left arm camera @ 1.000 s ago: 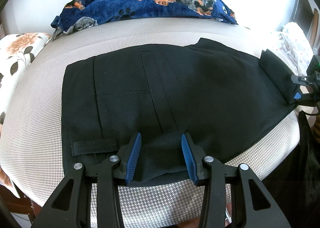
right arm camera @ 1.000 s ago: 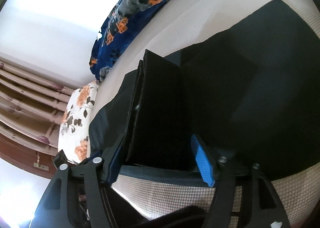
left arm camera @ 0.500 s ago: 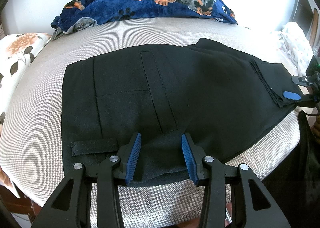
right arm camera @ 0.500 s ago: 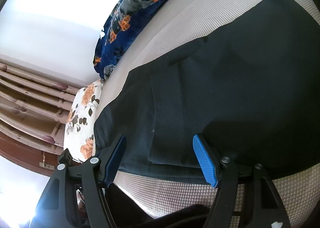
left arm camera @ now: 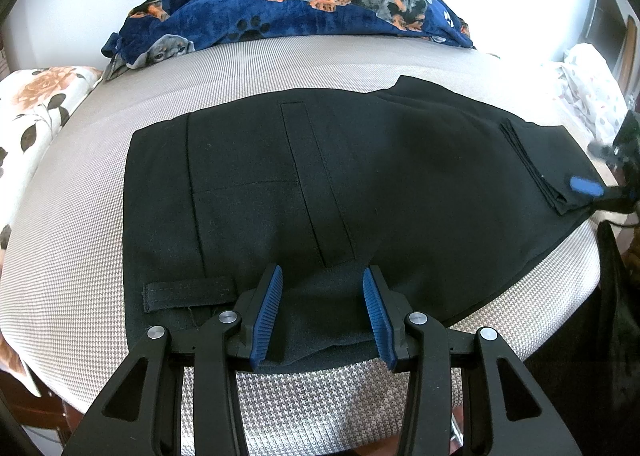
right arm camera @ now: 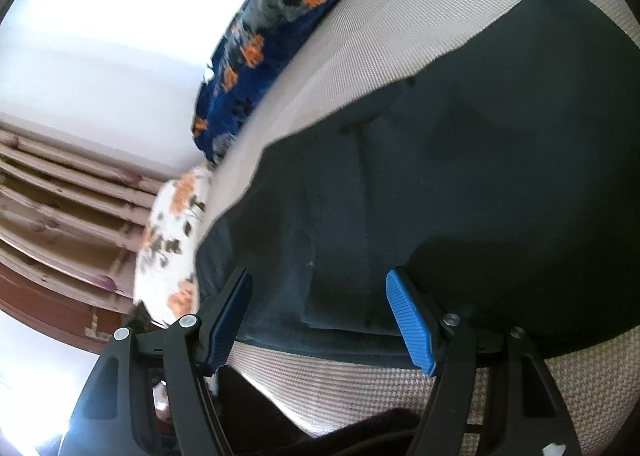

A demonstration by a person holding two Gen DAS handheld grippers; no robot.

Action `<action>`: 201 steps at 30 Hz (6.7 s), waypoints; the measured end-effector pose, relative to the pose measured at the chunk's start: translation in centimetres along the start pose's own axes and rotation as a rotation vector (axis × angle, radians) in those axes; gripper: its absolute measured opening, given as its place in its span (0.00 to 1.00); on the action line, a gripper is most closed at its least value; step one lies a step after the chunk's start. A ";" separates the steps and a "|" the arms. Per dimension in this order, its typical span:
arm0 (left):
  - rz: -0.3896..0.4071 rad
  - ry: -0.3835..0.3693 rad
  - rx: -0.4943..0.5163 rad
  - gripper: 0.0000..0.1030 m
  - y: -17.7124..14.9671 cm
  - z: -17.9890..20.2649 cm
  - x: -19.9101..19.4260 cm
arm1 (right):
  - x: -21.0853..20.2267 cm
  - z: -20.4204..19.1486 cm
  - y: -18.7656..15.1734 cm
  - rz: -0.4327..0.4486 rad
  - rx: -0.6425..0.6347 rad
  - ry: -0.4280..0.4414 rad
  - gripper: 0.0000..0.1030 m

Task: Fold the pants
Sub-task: 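Withdraw the open right tool from the laid hem, then grasp the orange-lined folded edge of the black trousers with the left tool, then lift the trousers with the left tool while the right tool grasps the orange-lined edge, then open the left tool to release the trousers to the right tool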

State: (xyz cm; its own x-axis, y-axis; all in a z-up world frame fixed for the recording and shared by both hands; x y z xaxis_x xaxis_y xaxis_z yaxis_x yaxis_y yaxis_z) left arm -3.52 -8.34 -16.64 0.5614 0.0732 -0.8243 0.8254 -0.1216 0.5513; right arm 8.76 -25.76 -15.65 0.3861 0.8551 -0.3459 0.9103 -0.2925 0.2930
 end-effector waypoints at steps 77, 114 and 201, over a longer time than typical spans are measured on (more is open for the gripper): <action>-0.399 -0.769 -0.657 0.75 -2.3 -16.5 4.4 | 3.6 -10.3 -2.9 -0.112 -0.055 0.202 0.58; -0.192 -0.716 -0.786 0.90 -0.8 -10.9 3.4 | 3.7 -10.3 -3.2 -0.120 -0.033 0.217 0.73; 0.360 -0.080 0.199 0.85 6.9 15.1 -8.1 | -1.5 -4.6 5.2 0.014 0.099 0.175 0.13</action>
State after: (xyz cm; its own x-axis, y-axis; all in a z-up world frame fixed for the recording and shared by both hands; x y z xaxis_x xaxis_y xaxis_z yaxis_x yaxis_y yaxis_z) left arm -3.25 -24.71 -8.05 0.7987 -0.0854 -0.5957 0.5455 -0.3152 0.7766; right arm 12.24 -26.64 -9.49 0.3746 0.9096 -0.1796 0.9187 -0.3380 0.2044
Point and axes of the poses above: each gripper's, at about its wrist camera, not at the fingertips, and x roughly the way its jaws point, z to its right, y to its top, the point moved 3 cm from there along x, roughly the way its jaws point, and after that the axes turned 13 degrees about y, right-handed, at the moved point
